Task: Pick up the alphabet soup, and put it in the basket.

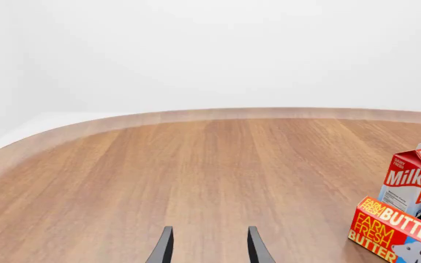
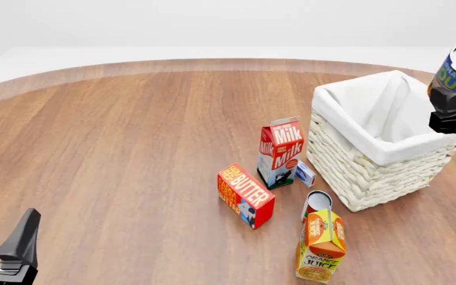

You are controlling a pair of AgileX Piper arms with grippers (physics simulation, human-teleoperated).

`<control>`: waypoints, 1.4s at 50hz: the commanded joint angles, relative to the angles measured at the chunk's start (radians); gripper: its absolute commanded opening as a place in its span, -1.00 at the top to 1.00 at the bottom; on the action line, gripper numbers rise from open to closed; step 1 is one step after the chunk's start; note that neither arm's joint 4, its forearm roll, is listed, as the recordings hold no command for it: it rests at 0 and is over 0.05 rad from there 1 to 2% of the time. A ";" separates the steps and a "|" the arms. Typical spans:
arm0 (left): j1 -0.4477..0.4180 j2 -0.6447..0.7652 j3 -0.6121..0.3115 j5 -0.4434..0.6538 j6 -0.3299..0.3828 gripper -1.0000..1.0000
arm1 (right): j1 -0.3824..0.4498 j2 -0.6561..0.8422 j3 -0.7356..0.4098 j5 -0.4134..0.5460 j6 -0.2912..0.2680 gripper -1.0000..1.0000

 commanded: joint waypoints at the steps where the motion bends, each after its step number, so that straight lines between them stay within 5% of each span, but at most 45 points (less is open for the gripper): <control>1: 0.000 0.000 0.000 0.000 0.000 -1.00 | 0.010 0.047 -0.074 0.030 0.016 1.00; 70: 0.000 0.000 0.000 0.000 0.000 -1.00 | 0.015 0.349 -0.317 0.169 -0.044 1.00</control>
